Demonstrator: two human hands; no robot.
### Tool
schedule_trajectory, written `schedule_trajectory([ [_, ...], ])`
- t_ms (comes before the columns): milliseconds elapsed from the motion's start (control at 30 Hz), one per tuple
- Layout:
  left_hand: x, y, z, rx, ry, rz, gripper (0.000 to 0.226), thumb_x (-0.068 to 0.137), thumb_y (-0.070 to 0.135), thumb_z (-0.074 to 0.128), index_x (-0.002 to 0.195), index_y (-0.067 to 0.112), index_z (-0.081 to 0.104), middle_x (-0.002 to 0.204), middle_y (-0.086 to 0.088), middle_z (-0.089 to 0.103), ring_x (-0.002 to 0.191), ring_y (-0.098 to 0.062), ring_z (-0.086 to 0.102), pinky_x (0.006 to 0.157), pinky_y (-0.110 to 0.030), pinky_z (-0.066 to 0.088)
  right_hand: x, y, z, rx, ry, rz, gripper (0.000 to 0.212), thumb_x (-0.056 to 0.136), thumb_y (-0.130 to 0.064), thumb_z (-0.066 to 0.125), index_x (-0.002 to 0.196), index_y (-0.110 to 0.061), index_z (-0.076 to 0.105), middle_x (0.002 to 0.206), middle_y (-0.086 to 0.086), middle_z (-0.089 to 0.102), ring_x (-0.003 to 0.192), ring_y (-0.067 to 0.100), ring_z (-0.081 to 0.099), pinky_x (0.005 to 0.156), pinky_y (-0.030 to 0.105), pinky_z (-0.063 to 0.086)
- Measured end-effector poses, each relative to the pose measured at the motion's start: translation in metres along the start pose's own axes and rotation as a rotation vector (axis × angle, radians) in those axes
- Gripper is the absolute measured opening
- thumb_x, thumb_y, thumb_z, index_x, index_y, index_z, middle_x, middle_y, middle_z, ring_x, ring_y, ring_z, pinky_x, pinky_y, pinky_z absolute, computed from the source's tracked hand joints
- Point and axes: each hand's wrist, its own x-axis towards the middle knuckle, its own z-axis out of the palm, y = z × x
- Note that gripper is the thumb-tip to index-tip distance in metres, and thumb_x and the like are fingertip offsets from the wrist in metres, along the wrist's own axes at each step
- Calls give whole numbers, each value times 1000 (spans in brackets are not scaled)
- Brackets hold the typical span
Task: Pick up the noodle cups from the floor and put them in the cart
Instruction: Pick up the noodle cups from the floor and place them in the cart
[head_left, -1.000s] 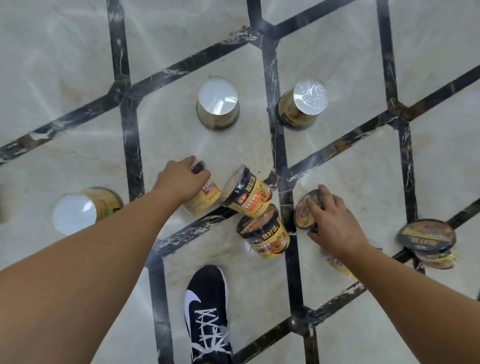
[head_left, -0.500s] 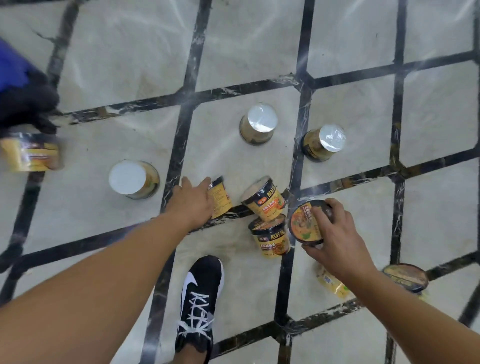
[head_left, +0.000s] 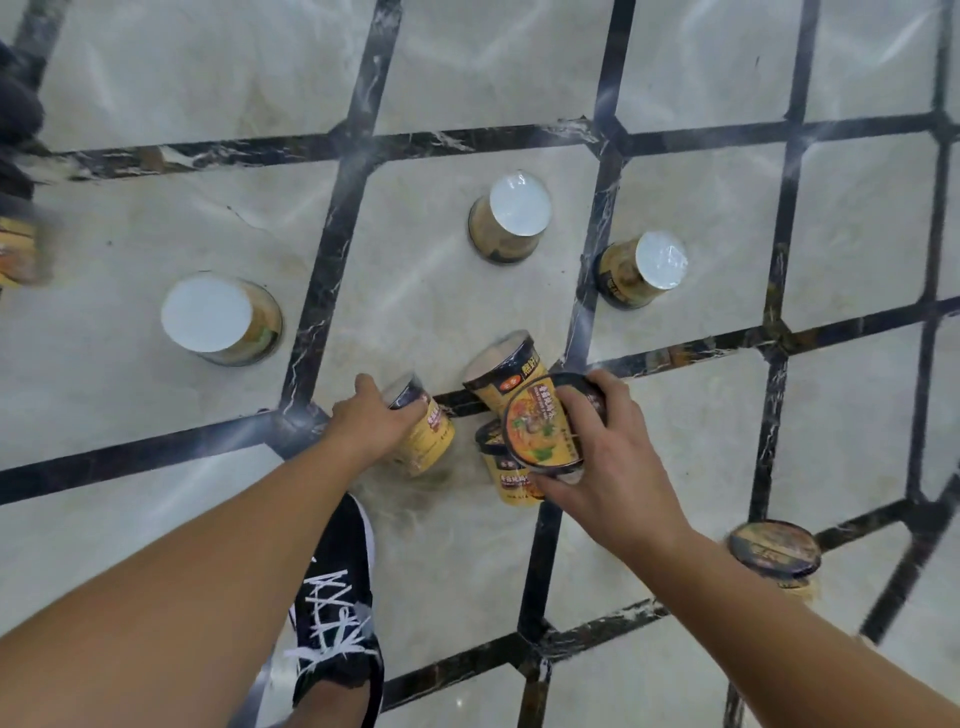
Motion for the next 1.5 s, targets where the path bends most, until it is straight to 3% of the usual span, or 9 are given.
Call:
schedule_trajectory([
  [200,-52,15,-39,121,134,160,79,72,66,70,135,35,35,131,-14,43,118,-41,52,99,-47,49,-6,-28,-22,37,17,-42,97,69,-42,95,150,-28,44,161,-1,24,147,25,33,111,42,50],
  [433,-279,-40,-146,-53,477,432,88,68,58,85,143,43,40,141,0,33,124,-29,50,105,-41,50,-88,-148,-93,180,80,-220,85,71,-34,93,145,-26,51,160,-2,26,147,26,39,108,50,52],
  [767,-792,-240,-252,-309,918,275,89,72,68,78,146,63,28,155,25,6,143,-6,31,115,-23,32,-340,-484,-281,333,146,-816,96,45,-24,104,132,-16,65,157,3,38,138,33,49,100,44,49],
  [867,-920,-310,-264,-363,1094,182,86,73,56,83,146,56,37,158,20,12,146,-9,33,117,-24,33,-421,-597,-317,382,49,-1014,91,54,-29,100,136,-15,63,159,5,35,144,29,44,106,48,48],
  [933,-989,-358,-268,-431,1179,107,87,72,47,86,142,60,36,153,29,11,142,-3,33,110,-9,27,-475,-666,-327,398,-5,-1146,85,59,-31,94,136,-14,62,159,7,36,145,28,42,111,49,45],
  [1033,-1072,-435,-265,-537,1296,-1,89,69,40,91,139,64,41,150,28,16,128,9,41,96,1,27,-552,-752,-320,364,-113,-1308,85,62,-29,95,138,-18,60,158,6,35,147,25,39,117,42,39],
  [1200,-1158,-580,-261,-644,1409,-219,91,68,50,91,133,76,34,154,24,19,137,-13,45,106,-41,46,-647,-864,-252,326,-224,-1420,81,60,-39,86,136,-25,61,159,3,35,144,23,46,109,23,39],
  [1300,-1179,-681,-269,-688,1482,-256,88,70,47,90,135,72,36,150,22,25,136,-12,45,105,-40,46,-692,-939,-187,342,-245,-1435,77,61,-44,84,133,-27,62,159,1,35,140,27,50,103,28,45],
  [1500,-1146,-862,-337,-678,1455,-265,89,66,50,89,141,50,41,145,14,28,137,-15,42,108,-39,44,-744,-1086,-53,210,-272,-1423,78,75,-54,82,145,-38,49,166,-2,20,154,26,28,106,41,47],
])
